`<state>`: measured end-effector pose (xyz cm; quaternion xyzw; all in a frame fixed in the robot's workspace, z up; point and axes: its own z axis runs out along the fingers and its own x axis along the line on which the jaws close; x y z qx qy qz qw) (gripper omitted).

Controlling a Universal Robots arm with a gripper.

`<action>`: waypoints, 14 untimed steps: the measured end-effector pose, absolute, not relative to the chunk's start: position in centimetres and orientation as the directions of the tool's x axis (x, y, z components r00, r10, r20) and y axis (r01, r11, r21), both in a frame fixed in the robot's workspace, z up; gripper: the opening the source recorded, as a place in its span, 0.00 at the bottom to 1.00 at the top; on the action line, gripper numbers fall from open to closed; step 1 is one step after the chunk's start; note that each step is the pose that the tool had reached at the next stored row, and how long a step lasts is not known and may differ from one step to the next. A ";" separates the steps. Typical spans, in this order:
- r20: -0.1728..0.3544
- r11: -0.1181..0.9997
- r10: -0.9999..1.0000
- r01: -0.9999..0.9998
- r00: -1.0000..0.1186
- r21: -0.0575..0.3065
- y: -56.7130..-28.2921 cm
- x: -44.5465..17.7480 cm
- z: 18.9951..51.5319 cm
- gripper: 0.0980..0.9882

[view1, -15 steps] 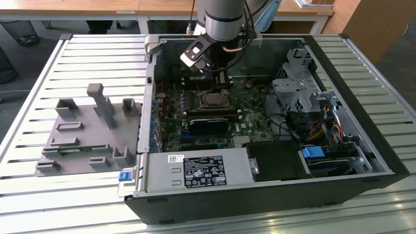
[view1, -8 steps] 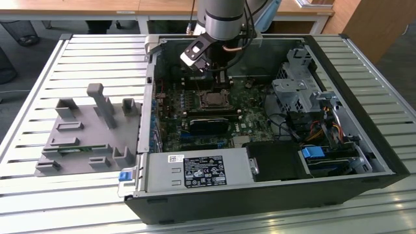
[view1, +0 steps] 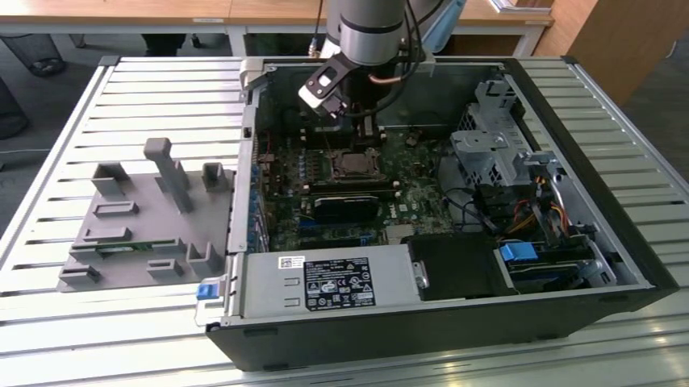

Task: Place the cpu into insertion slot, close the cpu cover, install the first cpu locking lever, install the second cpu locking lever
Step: 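Install the first cpu locking lever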

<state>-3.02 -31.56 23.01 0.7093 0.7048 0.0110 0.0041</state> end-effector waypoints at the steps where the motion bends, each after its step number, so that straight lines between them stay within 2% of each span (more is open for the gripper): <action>1: 0.010 -0.006 1.000 1.000 0.006 0.021 -31.6 -3.0 23.0 0.01; 14: 0.010 -0.006 1.000 1.000 0.006 0.021 -31.6 -3.0 23.3 0.01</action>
